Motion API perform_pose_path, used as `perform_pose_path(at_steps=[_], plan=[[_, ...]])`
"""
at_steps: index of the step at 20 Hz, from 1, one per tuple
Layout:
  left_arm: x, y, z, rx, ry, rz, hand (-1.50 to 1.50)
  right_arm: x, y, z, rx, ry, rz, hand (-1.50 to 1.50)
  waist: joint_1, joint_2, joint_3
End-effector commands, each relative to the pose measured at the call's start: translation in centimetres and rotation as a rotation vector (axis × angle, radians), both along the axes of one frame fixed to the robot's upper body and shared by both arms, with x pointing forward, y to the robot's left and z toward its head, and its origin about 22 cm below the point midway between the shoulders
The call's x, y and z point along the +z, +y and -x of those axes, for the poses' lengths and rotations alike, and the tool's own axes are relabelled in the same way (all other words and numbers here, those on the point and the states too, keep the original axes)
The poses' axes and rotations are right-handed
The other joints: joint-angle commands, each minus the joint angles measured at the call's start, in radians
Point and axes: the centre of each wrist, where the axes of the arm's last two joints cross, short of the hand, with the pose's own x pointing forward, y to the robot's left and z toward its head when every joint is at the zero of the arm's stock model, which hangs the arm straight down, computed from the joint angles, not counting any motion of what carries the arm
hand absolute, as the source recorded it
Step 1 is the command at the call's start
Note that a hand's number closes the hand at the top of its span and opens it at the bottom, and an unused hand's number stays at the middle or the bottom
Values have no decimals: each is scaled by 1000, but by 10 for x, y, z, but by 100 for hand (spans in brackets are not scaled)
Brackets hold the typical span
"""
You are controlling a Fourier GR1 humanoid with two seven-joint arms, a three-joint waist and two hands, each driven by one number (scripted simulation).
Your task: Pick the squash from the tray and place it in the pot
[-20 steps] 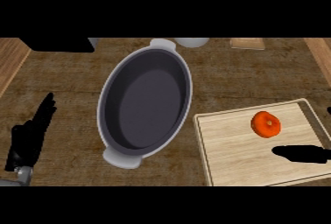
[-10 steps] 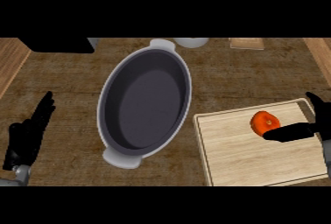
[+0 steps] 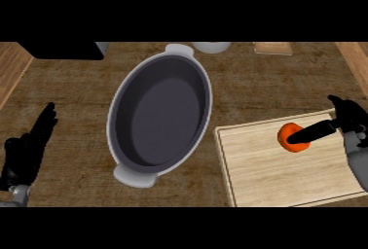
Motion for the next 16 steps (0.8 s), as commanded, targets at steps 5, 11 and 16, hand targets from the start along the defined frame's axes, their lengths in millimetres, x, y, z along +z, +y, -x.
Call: perform_pose_path(at_steps=[5, 11, 16], plan=[[-7, 4, 10, -6, 4, 8, 0, -23, 4, -25, -140, 214, 2, -150, -6, 1, 1], [-4, -4, 10, 16, 13, 11, 0, -40, 19, -19, -131, 243, 20, -150, -19, -4, 1], [4, -3, 9, 20, -9, -12, 0, -59, 23, -27, -133, 250, 17, -150, -15, -2, 2]])
